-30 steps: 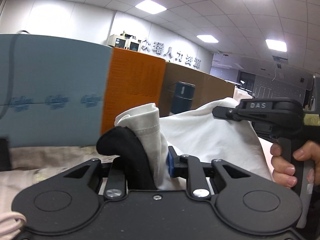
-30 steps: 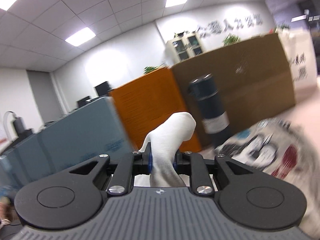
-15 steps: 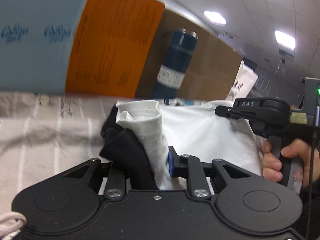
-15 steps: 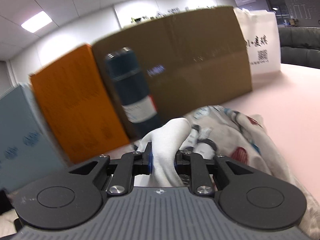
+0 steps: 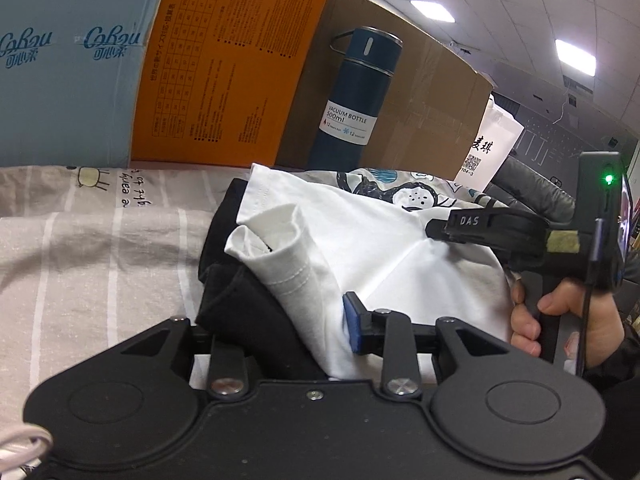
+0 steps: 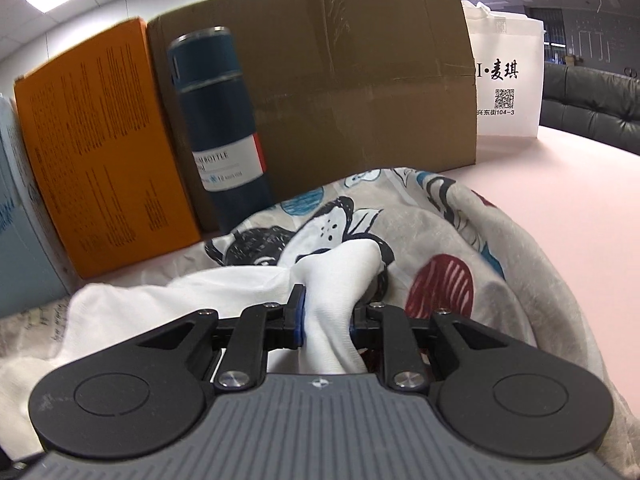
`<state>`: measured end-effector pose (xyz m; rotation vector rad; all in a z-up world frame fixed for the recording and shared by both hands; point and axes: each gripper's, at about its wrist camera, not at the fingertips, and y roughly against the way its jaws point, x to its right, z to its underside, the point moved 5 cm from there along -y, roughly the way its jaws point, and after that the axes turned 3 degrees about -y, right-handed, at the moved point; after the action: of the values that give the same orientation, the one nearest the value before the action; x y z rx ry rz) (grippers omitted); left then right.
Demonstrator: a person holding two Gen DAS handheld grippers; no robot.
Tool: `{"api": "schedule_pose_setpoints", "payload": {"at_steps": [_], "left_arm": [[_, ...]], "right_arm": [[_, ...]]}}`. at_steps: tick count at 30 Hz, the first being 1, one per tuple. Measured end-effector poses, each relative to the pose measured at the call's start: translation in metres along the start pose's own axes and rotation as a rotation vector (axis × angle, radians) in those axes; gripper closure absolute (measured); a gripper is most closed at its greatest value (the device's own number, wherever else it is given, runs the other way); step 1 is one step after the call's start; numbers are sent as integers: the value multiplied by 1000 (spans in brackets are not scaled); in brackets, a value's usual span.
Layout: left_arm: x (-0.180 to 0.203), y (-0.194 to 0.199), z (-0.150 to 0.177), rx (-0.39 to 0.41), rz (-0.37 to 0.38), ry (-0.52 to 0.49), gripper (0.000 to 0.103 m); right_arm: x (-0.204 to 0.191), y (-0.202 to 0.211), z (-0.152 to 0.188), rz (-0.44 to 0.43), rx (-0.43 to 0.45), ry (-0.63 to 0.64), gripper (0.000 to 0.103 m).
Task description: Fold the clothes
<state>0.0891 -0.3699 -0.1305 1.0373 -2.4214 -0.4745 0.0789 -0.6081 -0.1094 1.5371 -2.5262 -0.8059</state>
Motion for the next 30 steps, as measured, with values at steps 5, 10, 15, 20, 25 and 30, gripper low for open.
{"api": "schedule_pose_setpoints", "payload": {"at_steps": [5, 10, 15, 20, 25, 30], "left_arm": [[0, 1, -1, 6, -19, -9, 61], [0, 8, -4, 26, -43, -24, 47], [-1, 26, -8, 71, -80, -32, 17], [-2, 53, -14, 131, -102, -47, 2], [-8, 78, -13, 147, -119, -65, 0], [-25, 105, -10, 148, -150, -50, 0]], "right_arm": [[-1, 2, 2, 20, 20, 14, 83], [3, 18, -2, 25, 82, -41, 62], [0, 42, -5, 15, 181, -73, 38], [-26, 73, 1, -75, 207, -15, 34], [-65, 106, 24, -134, 194, 98, 20], [-92, 132, 49, -114, 154, 140, 19]]}}
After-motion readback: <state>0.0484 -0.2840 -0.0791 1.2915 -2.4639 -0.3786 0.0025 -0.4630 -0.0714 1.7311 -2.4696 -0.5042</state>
